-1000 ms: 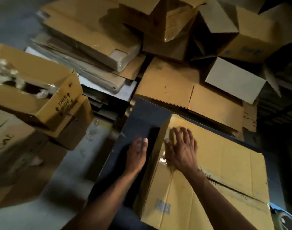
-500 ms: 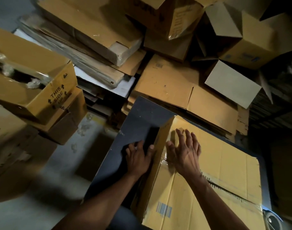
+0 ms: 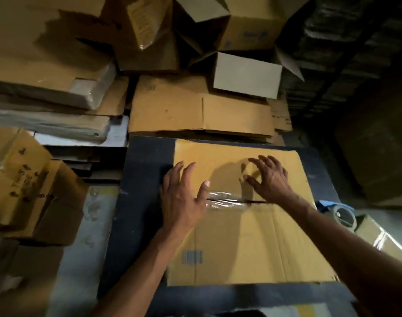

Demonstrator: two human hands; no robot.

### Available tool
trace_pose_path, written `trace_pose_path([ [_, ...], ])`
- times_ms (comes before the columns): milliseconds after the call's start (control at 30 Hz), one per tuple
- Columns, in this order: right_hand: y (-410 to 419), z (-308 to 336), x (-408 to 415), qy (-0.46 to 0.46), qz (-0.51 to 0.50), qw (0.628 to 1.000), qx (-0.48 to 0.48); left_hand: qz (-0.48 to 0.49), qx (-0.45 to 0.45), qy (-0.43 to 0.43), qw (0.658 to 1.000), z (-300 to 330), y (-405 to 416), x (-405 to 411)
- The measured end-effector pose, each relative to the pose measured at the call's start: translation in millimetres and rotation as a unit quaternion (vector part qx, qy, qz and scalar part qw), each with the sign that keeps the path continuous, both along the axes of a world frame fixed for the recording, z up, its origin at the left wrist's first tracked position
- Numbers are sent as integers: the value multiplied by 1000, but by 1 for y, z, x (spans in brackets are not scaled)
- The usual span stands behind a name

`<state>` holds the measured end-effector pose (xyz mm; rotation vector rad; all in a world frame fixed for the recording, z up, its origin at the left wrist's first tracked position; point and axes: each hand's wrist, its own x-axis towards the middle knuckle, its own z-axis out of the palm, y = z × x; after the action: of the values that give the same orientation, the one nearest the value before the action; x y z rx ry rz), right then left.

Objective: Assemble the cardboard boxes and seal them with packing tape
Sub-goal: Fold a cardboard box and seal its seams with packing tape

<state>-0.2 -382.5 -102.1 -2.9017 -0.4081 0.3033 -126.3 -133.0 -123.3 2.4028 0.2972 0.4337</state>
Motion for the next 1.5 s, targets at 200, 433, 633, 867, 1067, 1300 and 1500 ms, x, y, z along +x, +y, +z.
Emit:
trace_pose_path([
  [200,-110,12,67,84,-2,995,-44,-132,115,113,978,12,-145,-12],
  [433,-158,0,92,69,85,994,-8,-42,186,169,967,-17,-280,-48],
  [633,-174,-1,107,84,67,994,-22,-16,204,162,965,-30,-293,-60],
  [867,-223,-13,101,81,-95,992,-5,-48,286,87,953,-34,-177,4],
  [1067,-269,-36,72,159,-111,975,106,-50,259,151,953,-15,-178,44],
  [1300,-358,-58,42,145,-148,964,166,-187,349,180,900,-43,-273,49],
  [1500,-380,-91,52,208,-85,974,9,-177,386,120,897,-63,-269,52],
])
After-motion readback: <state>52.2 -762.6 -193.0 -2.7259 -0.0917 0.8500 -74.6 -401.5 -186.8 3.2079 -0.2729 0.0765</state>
